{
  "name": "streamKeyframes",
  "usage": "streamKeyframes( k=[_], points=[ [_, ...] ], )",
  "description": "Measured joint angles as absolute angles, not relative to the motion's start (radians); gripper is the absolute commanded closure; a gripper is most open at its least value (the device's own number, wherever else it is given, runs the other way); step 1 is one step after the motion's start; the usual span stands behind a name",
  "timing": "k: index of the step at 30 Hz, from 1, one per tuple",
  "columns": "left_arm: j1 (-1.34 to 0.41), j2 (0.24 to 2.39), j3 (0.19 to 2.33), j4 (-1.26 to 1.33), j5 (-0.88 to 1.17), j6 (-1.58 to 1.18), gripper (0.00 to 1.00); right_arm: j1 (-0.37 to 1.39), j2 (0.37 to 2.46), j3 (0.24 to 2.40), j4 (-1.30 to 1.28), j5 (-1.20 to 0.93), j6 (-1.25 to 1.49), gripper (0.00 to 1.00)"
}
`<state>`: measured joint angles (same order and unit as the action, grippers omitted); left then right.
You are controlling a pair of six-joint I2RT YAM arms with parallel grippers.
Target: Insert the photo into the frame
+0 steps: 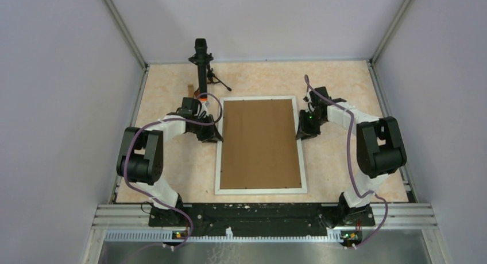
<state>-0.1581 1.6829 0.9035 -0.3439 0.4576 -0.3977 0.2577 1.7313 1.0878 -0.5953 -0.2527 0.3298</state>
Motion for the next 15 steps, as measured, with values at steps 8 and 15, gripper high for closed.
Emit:
streamKeyframes(
  k=[8,15],
  points=[
    [-0.158,1.683,0.904,-0.344,0.458,-0.398,1.0,0.162,1.708,1.001,-0.498,-0.43,0.335,0.72],
    [-0.158,1.684,0.905,-0.346,0.458,-0.397,1.0,0.145,1.708,0.987,-0.478,-0.47,0.332,0.68]
  ],
)
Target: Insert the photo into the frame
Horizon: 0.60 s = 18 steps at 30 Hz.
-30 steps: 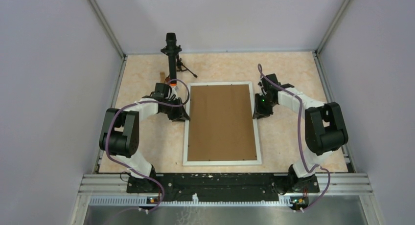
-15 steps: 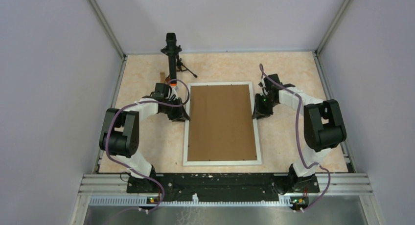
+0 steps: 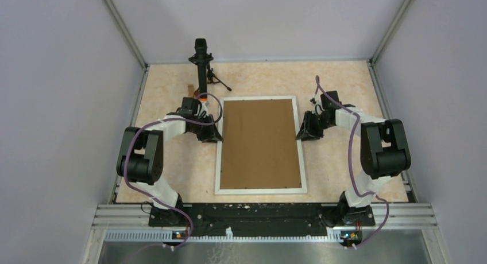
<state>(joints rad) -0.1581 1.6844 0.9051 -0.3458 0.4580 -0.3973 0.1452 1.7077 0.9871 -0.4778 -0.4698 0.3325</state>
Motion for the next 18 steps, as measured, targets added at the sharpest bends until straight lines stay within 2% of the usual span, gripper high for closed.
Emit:
streamKeyframes(
  k=[10,18],
  points=[
    [-0.158,1.685,0.905,-0.346,0.459,-0.397,1.0,0.083,1.706,0.947,-0.432,-0.55,0.334,0.65],
    [-0.158,1.685,0.905,-0.346,0.459,-0.397,1.0,0.074,1.706,0.931,-0.422,-0.567,0.336,0.67]
  ],
)
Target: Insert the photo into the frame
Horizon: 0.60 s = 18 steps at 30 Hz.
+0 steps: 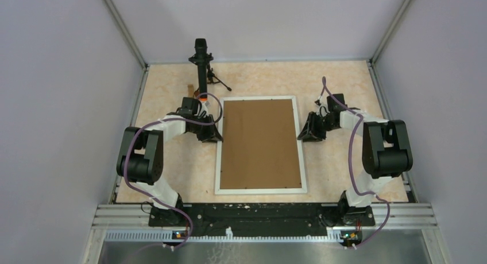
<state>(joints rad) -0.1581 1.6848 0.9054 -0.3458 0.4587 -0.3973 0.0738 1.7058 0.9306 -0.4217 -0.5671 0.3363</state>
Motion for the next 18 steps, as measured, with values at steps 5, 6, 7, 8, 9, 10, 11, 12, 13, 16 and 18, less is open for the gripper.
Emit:
streamKeyframes(
  k=[5,6,7,8,9,10,11,12,13,16,18],
  points=[
    [-0.158,1.685,0.905,-0.345,0.459,-0.397,1.0,0.074,1.715,0.93,-0.407,-0.571,0.338,0.68],
    [-0.158,1.685,0.905,-0.346,0.459,-0.397,1.0,0.074,1.718,0.931,-0.403,-0.575,0.341,0.68],
    [-0.158,1.685,0.905,-0.346,0.459,-0.397,1.0,0.074,1.722,0.931,-0.401,-0.579,0.342,0.68],
    [-0.158,1.685,0.905,-0.346,0.459,-0.397,1.0,0.075,1.724,0.932,-0.401,-0.582,0.343,0.68],
    [-0.158,1.685,0.905,-0.345,0.459,-0.397,1.0,0.076,1.725,0.932,-0.401,-0.585,0.344,0.68],
    [-0.158,1.685,0.905,-0.346,0.459,-0.397,1.0,0.076,1.727,0.933,-0.401,-0.587,0.344,0.68],
    [-0.158,1.685,0.905,-0.345,0.459,-0.397,1.0,0.077,1.73,0.936,-0.404,-0.588,0.344,0.68],
    [-0.159,1.685,0.905,-0.345,0.459,-0.397,1.0,0.079,1.734,0.939,-0.405,-0.589,0.344,0.68],
    [-0.159,1.685,0.905,-0.346,0.458,-0.397,1.0,0.081,1.737,0.944,-0.41,-0.589,0.345,0.68],
    [-0.16,1.685,0.905,-0.346,0.458,-0.397,1.0,0.092,1.752,0.957,-0.417,-0.585,0.347,0.68],
    [-0.162,1.685,0.906,-0.346,0.457,-0.397,1.0,0.105,1.762,0.979,-0.44,-0.565,0.348,0.68]
  ],
)
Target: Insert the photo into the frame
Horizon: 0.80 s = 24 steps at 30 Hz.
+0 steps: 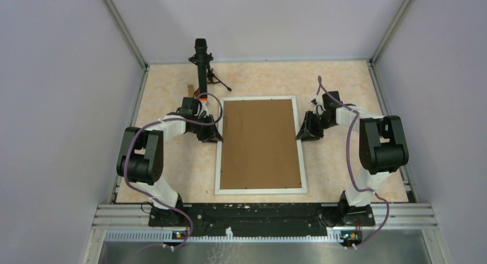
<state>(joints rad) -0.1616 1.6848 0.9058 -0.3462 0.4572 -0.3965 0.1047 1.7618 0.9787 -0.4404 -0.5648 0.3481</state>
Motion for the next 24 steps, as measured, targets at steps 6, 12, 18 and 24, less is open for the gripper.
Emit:
streamKeyframes(
  k=[6,12,18,24],
  points=[
    [-0.167,1.684,0.907,-0.347,0.456,-0.393,1.0,0.166,1.776,1.055,-0.544,-0.431,0.362,0.67],
    [-0.167,1.684,0.907,-0.348,0.456,-0.393,1.0,0.273,1.79,1.135,-0.65,-0.201,0.403,0.65],
    [-0.168,1.684,0.908,-0.348,0.455,-0.393,1.0,0.455,1.829,1.246,-0.781,0.159,0.467,0.58],
    [-0.168,1.684,0.909,-0.35,0.454,-0.393,1.0,0.555,1.873,1.332,-0.892,0.371,0.482,0.33]
  ],
)
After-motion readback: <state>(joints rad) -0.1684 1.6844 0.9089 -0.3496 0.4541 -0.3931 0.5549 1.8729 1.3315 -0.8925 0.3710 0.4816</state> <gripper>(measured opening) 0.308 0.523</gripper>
